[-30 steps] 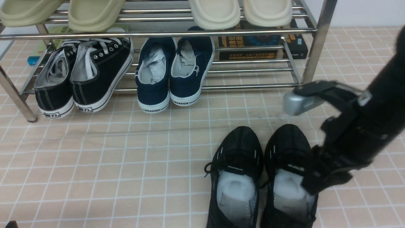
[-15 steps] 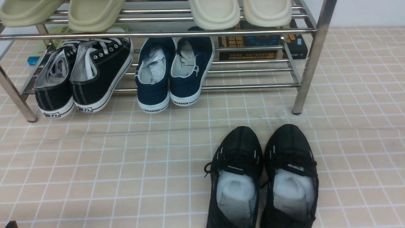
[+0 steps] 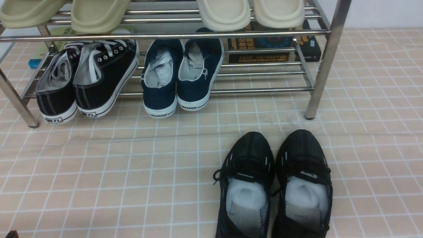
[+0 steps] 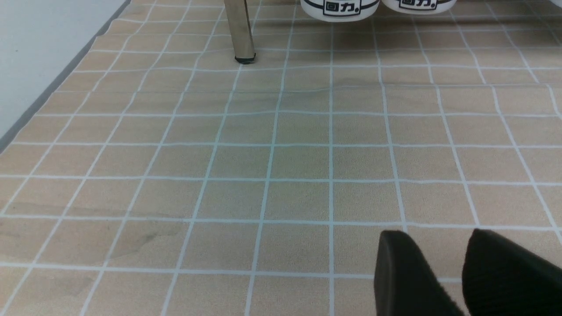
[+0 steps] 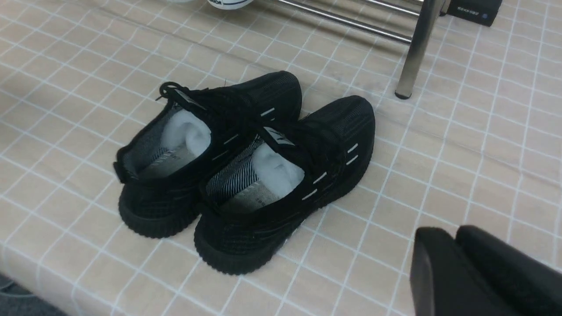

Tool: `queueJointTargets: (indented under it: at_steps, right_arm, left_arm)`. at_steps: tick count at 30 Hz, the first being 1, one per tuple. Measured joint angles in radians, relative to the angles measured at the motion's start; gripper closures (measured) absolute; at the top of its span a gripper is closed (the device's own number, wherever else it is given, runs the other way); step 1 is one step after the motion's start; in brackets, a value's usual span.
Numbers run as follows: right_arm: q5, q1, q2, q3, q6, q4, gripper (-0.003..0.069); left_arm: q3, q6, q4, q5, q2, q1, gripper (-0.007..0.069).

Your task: Take the shoes off the shelf from the light coffee tablecloth by hand.

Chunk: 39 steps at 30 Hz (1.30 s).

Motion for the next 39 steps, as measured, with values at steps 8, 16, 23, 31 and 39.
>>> queueJointTargets:
  at_steps: [8, 16, 23, 31, 39]
  right_arm:
    - [-0.469, 0.0, 0.0, 0.256, 0.002, -0.005, 0.0581]
    - [-0.639, 0.0, 0.001, 0.311, 0.002, 0.0, 0.0672]
    - [-0.66, 0.0, 0.001, 0.311, 0.002, 0.028, 0.0675]
    - [-0.664, 0.0, 0.001, 0.311, 0.002, 0.032, 0.0675]
    - [-0.664, 0.0, 0.001, 0.311, 0.002, 0.032, 0.0675]
  left_arm:
    - [0.0, 0.0, 0.0, 0.0, 0.0, 0.0, 0.0384]
    - [0.0, 0.0, 0.0, 0.0, 0.0, 0.0, 0.0384]
    - [0.0, 0.0, 0.0, 0.0, 0.0, 0.0, 0.0384]
    - [0.0, 0.0, 0.0, 0.0, 0.0, 0.0, 0.0384]
    - [0.0, 0.0, 0.0, 0.0, 0.0, 0.0, 0.0384]
